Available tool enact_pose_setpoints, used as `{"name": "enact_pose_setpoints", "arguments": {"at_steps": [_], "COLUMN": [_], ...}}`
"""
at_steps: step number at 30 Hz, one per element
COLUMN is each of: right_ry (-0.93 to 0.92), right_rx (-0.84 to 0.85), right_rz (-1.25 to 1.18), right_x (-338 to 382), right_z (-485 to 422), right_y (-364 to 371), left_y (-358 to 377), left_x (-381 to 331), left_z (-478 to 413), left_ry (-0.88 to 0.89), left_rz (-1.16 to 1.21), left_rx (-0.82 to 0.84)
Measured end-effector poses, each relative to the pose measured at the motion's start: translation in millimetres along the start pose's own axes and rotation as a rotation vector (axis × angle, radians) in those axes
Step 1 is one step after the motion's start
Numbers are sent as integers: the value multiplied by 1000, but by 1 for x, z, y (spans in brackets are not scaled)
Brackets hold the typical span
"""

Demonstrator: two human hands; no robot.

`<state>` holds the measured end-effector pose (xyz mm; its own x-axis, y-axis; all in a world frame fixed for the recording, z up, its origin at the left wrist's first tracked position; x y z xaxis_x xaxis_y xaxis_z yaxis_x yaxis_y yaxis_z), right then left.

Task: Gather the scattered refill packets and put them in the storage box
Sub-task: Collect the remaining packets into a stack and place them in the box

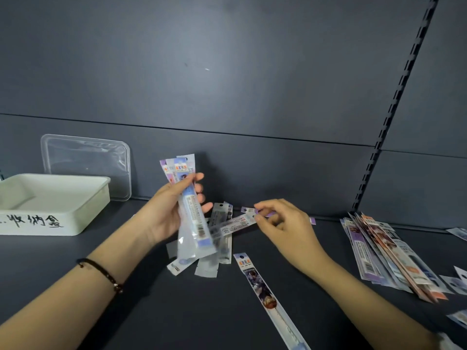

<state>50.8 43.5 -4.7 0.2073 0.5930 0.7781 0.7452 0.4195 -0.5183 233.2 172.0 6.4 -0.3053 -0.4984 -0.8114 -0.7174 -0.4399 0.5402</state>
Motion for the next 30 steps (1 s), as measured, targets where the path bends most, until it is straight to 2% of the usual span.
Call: {"name": "enact_pose_setpoints", "arguments": {"at_steps": [3, 8, 10, 12, 14, 16, 19, 24, 27, 30], "right_ry": [53, -66, -60, 15, 153, 284, 355, 373, 291, 261], "right_rx": [116, 221, 254, 294, 318, 267, 158, 214, 142, -71], "right_rz": [116, 419, 526, 526, 395, 196, 12, -92, 24, 210], "right_x": [-14, -6, 1, 3, -1, -6, -13, -10, -4, 1], "right_z": [-9, -21, -25, -28, -32, -36, -42, -56, -62, -61], "right_y": [-1, 15, 25, 35, 41, 42, 43, 53, 58, 49], "left_y": [-16, -19, -19, -20, -21, -24, -30, -35, -33, -31], "left_x": [-5, -5, -4, -3, -3, -1, 5, 8, 10, 11], "left_z": [2, -1, -1, 0, 0, -1, -2, -3, 0, 3], "left_ry": [-11, -11, -16, -21, -31, -37, -54, -82, -145, -191], "left_rz": [-18, 91, 88, 78, 77, 59, 5, -50, -72, -52], "left_rx": [62, 51, 52, 48, 27, -10, -90, -201, -223, -253]}}
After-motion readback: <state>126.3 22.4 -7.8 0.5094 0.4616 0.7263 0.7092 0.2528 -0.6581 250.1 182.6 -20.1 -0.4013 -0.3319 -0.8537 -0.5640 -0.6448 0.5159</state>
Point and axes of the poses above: each hand's wrist, its own z-axis away from the middle knuckle, its own y-axis out of the palm, x = y × z, the point moved 3 cm from there along -z, towards the middle knuckle, and after that the axes turned 13 degrees about y, right-handed, at the moved point
